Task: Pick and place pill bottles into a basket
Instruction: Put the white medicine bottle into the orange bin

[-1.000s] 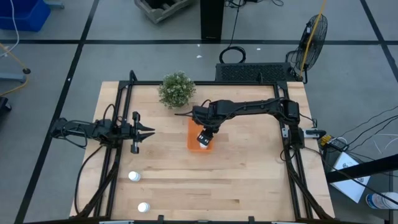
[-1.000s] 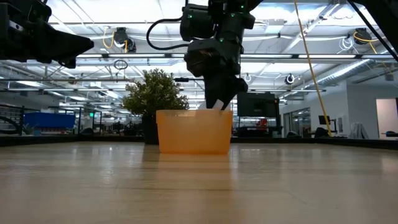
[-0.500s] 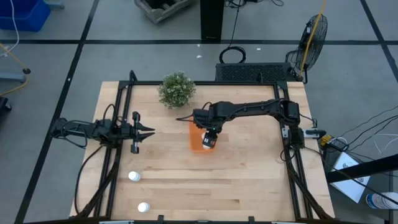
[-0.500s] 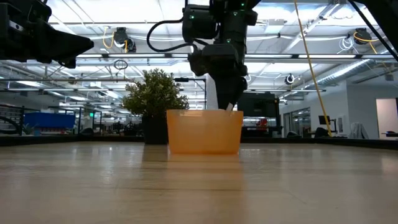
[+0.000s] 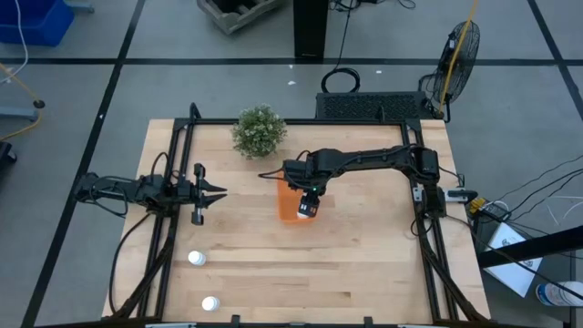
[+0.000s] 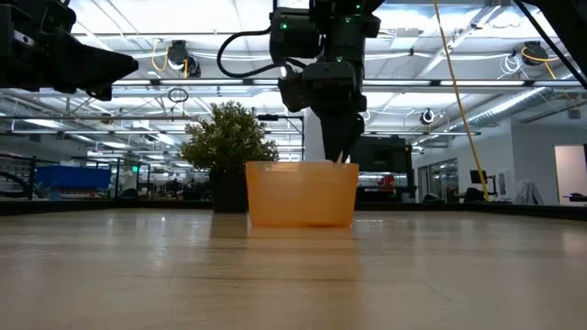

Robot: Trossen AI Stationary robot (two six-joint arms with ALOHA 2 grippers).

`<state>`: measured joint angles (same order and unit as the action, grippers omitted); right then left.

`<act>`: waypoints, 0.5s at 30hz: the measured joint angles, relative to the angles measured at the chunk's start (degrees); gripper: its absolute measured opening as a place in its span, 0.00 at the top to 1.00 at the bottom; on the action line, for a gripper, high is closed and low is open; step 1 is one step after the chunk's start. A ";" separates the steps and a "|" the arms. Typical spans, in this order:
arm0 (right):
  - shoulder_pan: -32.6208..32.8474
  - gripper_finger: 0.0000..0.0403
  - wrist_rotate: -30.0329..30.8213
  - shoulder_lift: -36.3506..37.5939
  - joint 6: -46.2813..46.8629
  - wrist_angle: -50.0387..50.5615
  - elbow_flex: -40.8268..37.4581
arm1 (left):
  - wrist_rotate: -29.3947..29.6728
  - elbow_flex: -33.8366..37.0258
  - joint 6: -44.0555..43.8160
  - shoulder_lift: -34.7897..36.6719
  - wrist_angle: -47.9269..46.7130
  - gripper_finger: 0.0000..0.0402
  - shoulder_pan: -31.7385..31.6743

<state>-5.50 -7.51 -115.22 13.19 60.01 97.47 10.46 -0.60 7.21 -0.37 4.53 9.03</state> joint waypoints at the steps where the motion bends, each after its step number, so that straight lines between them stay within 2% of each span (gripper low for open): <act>1: 0.00 0.51 0.00 0.00 0.00 -0.02 0.00 | 0.00 -0.01 0.01 -0.01 -0.01 0.83 0.00; 7: 0.00 0.45 -0.04 0.00 0.04 -0.25 0.00 | 0.00 -0.02 0.01 0.01 -0.02 0.83 -0.01; 15: 0.32 0.44 -0.04 0.22 1.68 1.66 0.00 | 0.00 0.00 -0.01 0.00 -0.02 0.83 0.00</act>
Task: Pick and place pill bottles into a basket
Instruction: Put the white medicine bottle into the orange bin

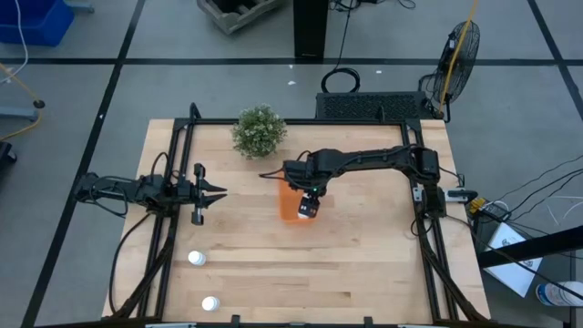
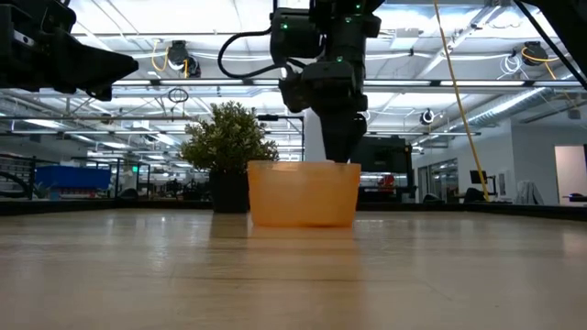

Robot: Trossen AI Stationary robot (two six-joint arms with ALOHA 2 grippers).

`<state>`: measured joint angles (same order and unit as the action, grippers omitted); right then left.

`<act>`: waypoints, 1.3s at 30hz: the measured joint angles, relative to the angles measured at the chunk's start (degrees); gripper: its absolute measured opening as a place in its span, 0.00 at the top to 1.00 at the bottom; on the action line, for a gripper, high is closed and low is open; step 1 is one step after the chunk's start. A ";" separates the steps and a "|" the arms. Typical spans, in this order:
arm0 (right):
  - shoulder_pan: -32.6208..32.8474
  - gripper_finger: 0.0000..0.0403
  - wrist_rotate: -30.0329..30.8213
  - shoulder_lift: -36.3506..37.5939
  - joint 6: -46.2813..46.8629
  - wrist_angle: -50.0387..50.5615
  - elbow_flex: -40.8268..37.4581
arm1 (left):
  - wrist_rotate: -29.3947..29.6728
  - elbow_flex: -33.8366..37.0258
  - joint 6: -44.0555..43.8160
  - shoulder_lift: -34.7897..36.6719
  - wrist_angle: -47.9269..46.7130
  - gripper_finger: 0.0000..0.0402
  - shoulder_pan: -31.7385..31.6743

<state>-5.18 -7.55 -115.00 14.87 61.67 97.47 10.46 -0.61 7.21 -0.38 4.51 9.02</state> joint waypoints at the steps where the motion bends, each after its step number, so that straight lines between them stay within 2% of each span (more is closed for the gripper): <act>1: 0.18 0.44 -0.02 0.08 0.34 0.98 0.00 | 0.00 0.00 0.00 -0.01 0.00 0.83 0.01; 5: 0.79 0.45 0.09 0.87 2.52 3.99 0.00 | 0.00 0.00 0.00 0.00 0.01 0.83 -0.01; 13: 1.89 0.58 2.99 4.96 3.40 3.32 0.00 | -0.02 0.01 0.01 0.00 0.00 0.83 0.00; 16: 3.38 0.69 3.40 6.79 3.27 3.18 0.00 | -0.02 0.00 0.01 0.00 0.00 0.83 0.00; 18: 4.92 0.81 4.10 8.21 2.10 1.72 -0.04 | -0.02 -0.01 0.01 0.01 0.00 0.83 -0.01; 20: 6.53 0.94 4.70 10.44 0.93 -1.71 -1.24 | -0.02 0.01 0.01 0.01 0.00 0.83 0.00; 21: 7.32 0.97 4.70 12.05 0.66 -4.58 -2.77 | -0.02 -0.01 0.01 0.01 0.00 0.83 -0.01; 23: 8.71 0.97 4.76 16.22 0.75 -12.63 -7.87 | -0.02 0.00 0.01 0.01 0.00 0.83 -0.01; 26: 10.43 0.99 5.22 24.25 0.90 -25.80 -19.48 | -0.02 -0.01 0.01 0.00 0.00 0.83 0.00; 30: 12.09 1.00 10.83 35.95 0.81 -40.78 -35.58 | -0.02 0.00 0.01 0.01 0.00 0.83 -0.01; 33: 12.76 1.00 10.93 44.44 -1.00 -52.74 -47.04 | -0.02 -0.01 0.01 -0.01 0.00 0.83 0.00; 39: 13.89 1.00 12.30 59.62 -0.61 -64.15 -64.95 | -0.02 -0.01 0.01 0.01 0.00 0.83 -0.01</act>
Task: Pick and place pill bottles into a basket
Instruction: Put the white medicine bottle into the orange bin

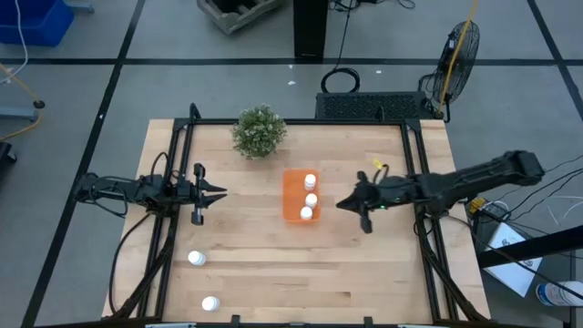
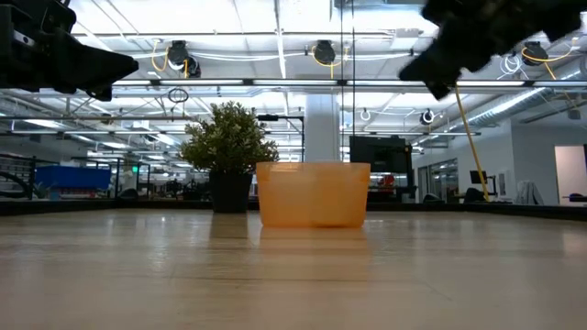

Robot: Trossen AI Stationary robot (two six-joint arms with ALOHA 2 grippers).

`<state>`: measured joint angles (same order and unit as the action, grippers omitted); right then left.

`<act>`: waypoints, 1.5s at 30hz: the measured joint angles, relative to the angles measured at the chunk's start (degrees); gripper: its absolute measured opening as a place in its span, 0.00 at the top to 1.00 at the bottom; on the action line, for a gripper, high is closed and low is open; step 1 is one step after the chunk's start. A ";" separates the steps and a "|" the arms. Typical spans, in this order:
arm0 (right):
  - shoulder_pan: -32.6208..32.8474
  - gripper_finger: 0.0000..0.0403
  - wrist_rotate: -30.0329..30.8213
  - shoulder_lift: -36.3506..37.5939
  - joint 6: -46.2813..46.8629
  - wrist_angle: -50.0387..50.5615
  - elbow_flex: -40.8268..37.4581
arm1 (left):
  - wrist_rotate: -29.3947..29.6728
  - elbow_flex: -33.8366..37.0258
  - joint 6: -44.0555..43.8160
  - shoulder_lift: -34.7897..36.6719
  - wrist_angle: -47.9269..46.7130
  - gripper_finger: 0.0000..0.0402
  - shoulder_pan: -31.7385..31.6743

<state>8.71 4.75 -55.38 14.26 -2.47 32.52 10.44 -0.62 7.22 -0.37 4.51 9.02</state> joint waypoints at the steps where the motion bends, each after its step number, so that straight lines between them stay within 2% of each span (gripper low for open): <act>1: 0.02 1.00 0.09 2.46 -0.01 -0.64 -2.38 | 0.00 0.02 -0.01 0.00 0.00 0.83 0.01; 13: 0.02 1.00 -0.32 33.57 -1.90 -2.42 -22.25 | 0.00 0.01 0.00 0.00 0.00 0.83 0.01; 20: 0.02 1.00 -0.29 45.79 -3.08 -2.68 -28.55 | 0.00 0.00 0.00 -0.01 0.00 0.83 0.02; 25: 0.02 1.00 -0.28 49.29 -3.49 -1.81 -30.39 | 0.00 0.01 0.00 0.00 0.00 0.83 0.00; 45: 0.02 1.00 -0.30 48.94 -3.43 -2.48 -31.35 | 0.00 0.02 0.00 -0.01 0.00 0.83 0.02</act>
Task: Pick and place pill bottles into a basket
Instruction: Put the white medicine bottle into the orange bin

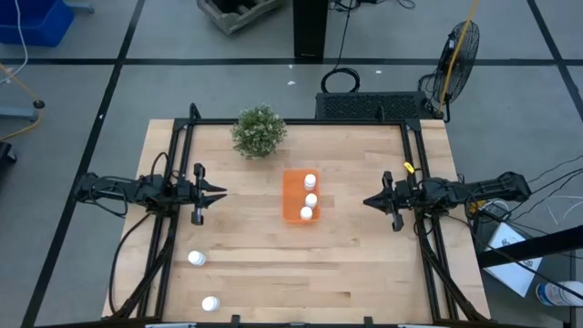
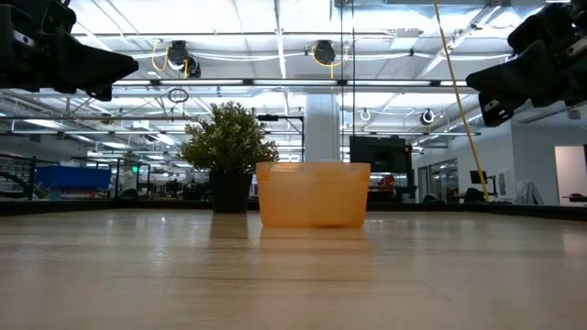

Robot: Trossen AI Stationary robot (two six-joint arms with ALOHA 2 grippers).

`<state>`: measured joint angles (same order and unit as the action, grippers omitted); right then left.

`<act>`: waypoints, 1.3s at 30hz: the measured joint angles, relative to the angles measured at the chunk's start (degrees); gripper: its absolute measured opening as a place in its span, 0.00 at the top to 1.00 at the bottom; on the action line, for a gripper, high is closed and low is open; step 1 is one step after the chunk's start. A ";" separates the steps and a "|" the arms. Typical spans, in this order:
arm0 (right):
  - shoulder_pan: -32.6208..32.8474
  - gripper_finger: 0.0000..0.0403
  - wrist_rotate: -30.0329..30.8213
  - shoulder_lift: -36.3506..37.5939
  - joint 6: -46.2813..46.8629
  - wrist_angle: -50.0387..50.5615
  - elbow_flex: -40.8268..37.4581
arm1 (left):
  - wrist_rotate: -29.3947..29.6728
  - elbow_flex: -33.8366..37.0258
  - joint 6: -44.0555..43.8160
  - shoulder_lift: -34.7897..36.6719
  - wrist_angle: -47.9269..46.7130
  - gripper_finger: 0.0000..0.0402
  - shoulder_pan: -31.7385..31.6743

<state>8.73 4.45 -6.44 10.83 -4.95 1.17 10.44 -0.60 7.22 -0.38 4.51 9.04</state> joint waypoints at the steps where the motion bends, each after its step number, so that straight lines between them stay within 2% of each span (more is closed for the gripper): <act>1: 0.00 1.00 0.00 0.00 0.00 0.00 -0.02 | 0.00 0.00 0.00 0.00 0.00 0.83 -0.02; 15: 0.00 1.00 0.01 0.00 0.02 0.00 -0.06 | -1.61 -0.01 -1.87 0.01 1.91 0.83 0.02; 20: -0.02 1.00 0.01 0.00 0.02 0.00 -0.07 | -1.16 -0.02 -10.06 0.02 3.00 0.83 0.02; 25: -0.02 1.00 0.00 0.00 0.02 0.00 -0.07 | -0.91 0.00 -12.58 0.01 5.17 0.83 -0.02; 35: -0.02 1.00 0.01 -0.02 0.01 -0.01 -0.11 | -1.36 -0.02 -24.64 0.01 12.56 0.83 0.79; 39: -0.02 1.00 0.00 -0.02 0.02 -0.02 -0.11 | 0.50 -0.02 -27.98 -0.94 15.74 0.83 2.17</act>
<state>8.71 4.45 -6.46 10.85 -4.97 1.06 10.94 -0.62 -20.75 -1.32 20.26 11.21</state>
